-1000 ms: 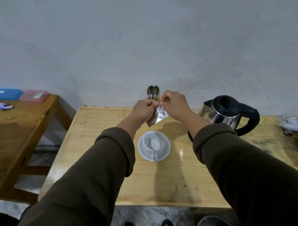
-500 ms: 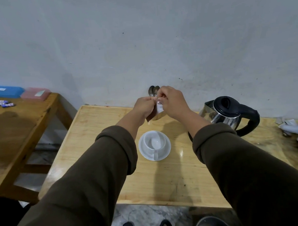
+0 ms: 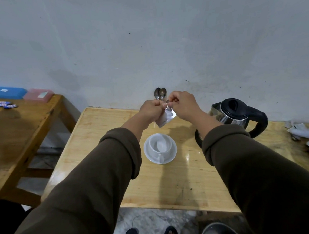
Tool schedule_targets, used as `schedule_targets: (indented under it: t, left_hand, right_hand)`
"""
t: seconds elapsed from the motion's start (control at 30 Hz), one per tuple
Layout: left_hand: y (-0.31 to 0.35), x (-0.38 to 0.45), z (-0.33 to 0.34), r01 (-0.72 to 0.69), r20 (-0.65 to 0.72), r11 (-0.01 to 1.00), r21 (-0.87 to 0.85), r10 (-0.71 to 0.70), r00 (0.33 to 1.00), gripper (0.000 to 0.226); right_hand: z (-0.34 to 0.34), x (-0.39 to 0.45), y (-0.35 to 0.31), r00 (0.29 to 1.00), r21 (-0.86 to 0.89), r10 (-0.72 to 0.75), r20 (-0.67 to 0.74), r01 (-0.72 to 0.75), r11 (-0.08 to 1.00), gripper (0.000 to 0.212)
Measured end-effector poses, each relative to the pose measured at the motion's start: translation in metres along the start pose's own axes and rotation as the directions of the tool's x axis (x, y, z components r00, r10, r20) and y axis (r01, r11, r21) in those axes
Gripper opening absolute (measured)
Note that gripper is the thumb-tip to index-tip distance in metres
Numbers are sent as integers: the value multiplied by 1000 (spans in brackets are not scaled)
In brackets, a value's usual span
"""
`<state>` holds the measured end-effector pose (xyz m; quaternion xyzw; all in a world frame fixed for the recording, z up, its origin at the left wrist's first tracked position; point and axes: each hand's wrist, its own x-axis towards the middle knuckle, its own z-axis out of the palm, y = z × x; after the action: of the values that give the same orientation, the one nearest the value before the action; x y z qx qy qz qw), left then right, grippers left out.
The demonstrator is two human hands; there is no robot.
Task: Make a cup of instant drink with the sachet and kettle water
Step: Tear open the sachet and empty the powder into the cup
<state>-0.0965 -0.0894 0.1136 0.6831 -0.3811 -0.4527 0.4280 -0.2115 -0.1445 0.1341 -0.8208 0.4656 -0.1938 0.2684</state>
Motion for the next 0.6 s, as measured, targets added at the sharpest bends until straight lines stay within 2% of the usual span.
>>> schedule_targets:
  t: [0.07, 0.17, 0.27, 0.4, 0.5, 0.6]
  left_hand:
    - [2, -2, 0, 30, -6, 999, -32, -30, 1000, 32]
    - [6, -7, 2, 95, 9, 988, -124, -94, 996, 25]
    - [9, -11, 5, 133, 5, 970, -201, -135, 991, 21]
    - [4, -14, 6, 104, -16, 987, -120, -106, 994, 24]
    - [1, -15, 5, 95, -14, 992, -86, -97, 995, 26]
    - [2, -16, 5, 86, -21, 991, -99, -88, 996, 27]
  right_hand:
    - [2, -3, -2, 999, 11, -40, -20, 40, 999, 6]
    - [4, -6, -3, 994, 32, -95, -59, 97, 995, 7]
    - [3, -10, -3, 994, 109, -83, -65, 89, 990, 7]
    - [-1, -12, -3, 1000, 136, 3, -1, -3, 991, 9]
    - [-3, -12, -3, 1000, 83, 5, 29, -8, 997, 5]
    - [-1, -13, -6, 1000, 59, -5, 22, 4, 998, 14]
